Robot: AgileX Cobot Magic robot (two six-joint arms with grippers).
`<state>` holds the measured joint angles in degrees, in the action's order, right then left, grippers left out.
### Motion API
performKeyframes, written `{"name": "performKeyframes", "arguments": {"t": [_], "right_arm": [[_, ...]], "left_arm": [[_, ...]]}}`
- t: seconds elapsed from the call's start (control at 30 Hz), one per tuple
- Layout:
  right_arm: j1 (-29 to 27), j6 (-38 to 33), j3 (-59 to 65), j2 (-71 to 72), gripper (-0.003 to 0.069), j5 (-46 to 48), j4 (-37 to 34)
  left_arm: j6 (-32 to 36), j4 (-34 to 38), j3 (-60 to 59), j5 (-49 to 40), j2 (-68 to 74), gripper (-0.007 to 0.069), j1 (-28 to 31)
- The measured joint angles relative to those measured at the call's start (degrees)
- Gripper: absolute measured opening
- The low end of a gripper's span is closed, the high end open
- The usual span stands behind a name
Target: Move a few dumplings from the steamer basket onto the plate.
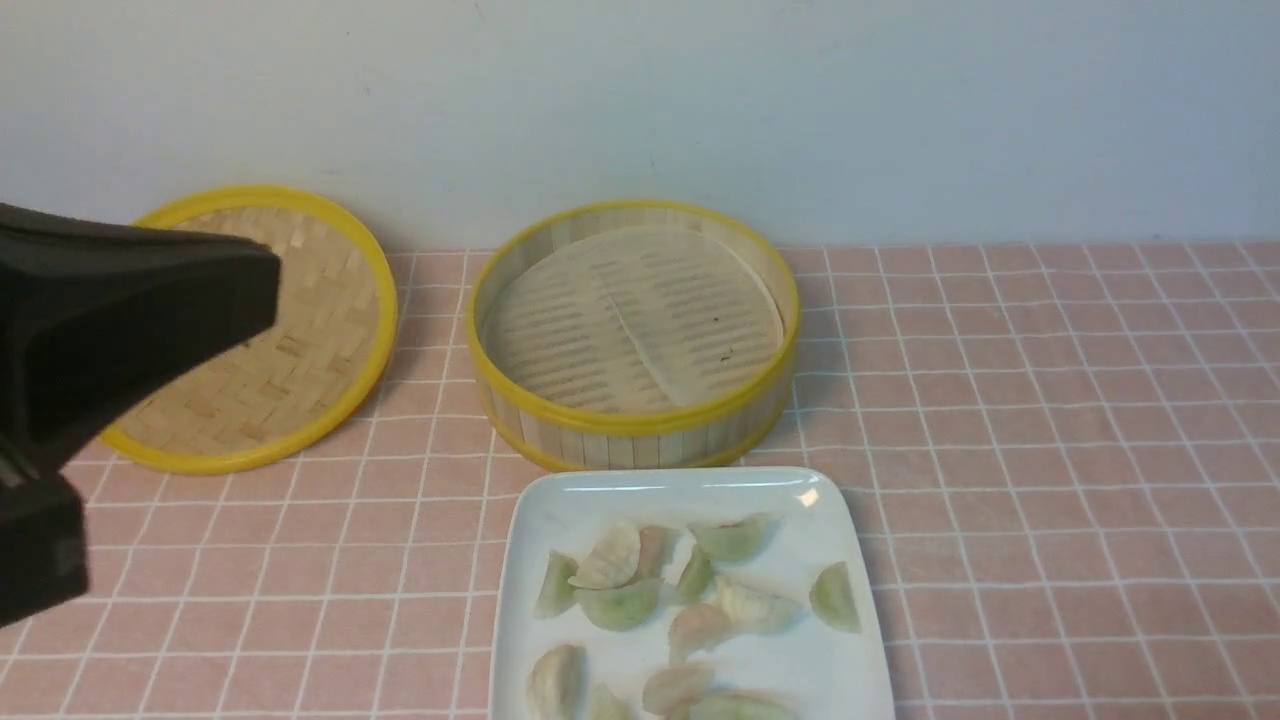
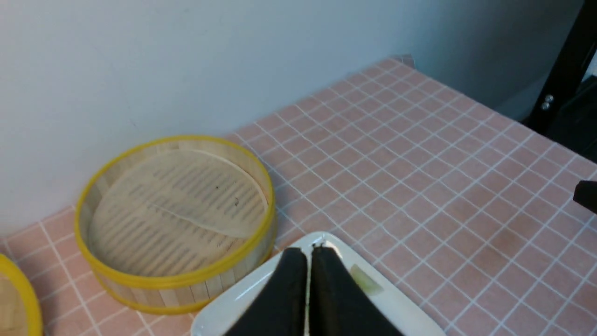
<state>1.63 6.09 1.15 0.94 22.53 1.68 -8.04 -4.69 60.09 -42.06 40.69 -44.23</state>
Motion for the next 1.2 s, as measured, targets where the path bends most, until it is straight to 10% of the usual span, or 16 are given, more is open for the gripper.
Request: {"name": "performKeyframes", "arguments": {"t": [0.27,0.73,1.2], "right_arm": [[0.0,0.0,0.0,0.0,-0.0014,0.0,0.0],[0.0,0.0,0.0,0.0,-0.0014,0.0,0.0],[0.0,0.0,0.0,0.0,-0.0014,0.0,0.0]], "left_arm": [[-0.1,-4.9,-6.7,4.6,-6.9,-0.0006,3.1],[4.5,2.2,-55.4,26.0,-38.3,-0.0006,40.0],[5.1,3.5,-61.7,20.3,-41.2,-0.0006,42.6]]}}
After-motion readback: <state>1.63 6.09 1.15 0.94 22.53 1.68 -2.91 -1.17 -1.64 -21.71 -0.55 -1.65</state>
